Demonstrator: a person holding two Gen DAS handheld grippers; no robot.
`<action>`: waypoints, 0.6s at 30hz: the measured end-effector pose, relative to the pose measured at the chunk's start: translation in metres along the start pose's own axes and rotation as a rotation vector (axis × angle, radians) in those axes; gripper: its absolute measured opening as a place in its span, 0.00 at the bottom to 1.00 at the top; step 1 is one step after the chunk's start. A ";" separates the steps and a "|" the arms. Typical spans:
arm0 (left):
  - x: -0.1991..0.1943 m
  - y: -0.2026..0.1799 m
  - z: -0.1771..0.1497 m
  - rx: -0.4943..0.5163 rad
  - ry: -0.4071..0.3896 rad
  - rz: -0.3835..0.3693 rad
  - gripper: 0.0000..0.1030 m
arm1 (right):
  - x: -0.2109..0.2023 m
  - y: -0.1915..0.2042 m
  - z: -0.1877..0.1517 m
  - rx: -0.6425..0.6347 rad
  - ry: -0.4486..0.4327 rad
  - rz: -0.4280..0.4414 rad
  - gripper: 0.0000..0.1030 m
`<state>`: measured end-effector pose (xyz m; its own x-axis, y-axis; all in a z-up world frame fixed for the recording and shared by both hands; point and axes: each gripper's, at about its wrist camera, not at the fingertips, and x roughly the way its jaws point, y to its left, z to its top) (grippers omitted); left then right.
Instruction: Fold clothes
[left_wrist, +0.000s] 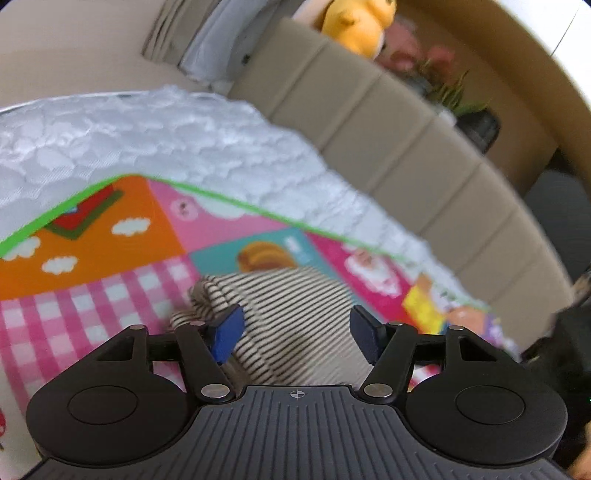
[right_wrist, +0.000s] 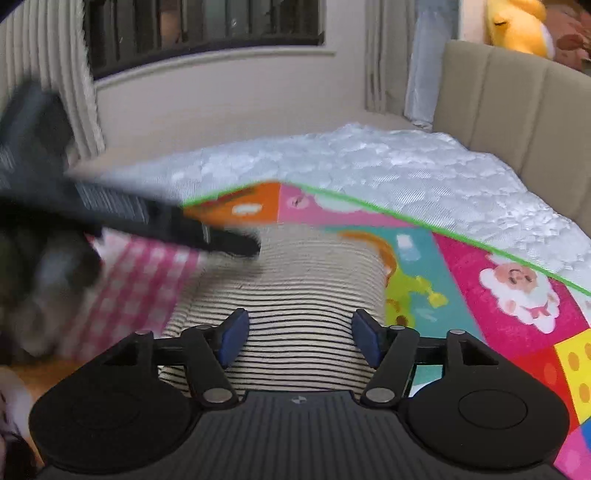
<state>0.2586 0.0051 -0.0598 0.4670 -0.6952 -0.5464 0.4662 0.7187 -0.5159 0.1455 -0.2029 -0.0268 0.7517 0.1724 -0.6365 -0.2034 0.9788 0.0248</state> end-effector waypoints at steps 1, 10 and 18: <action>0.006 0.001 -0.001 0.006 0.012 0.018 0.64 | -0.003 -0.002 0.003 0.009 -0.015 -0.005 0.68; 0.021 0.028 -0.006 -0.081 0.072 0.072 0.71 | 0.031 -0.004 -0.007 -0.033 0.072 -0.043 0.79; -0.016 0.024 0.012 -0.108 -0.095 0.046 0.63 | 0.029 -0.009 -0.007 0.009 0.084 -0.020 0.82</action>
<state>0.2713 0.0332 -0.0548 0.5573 -0.6563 -0.5086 0.3615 0.7432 -0.5630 0.1645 -0.2074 -0.0512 0.7002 0.1427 -0.6995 -0.1829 0.9830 0.0175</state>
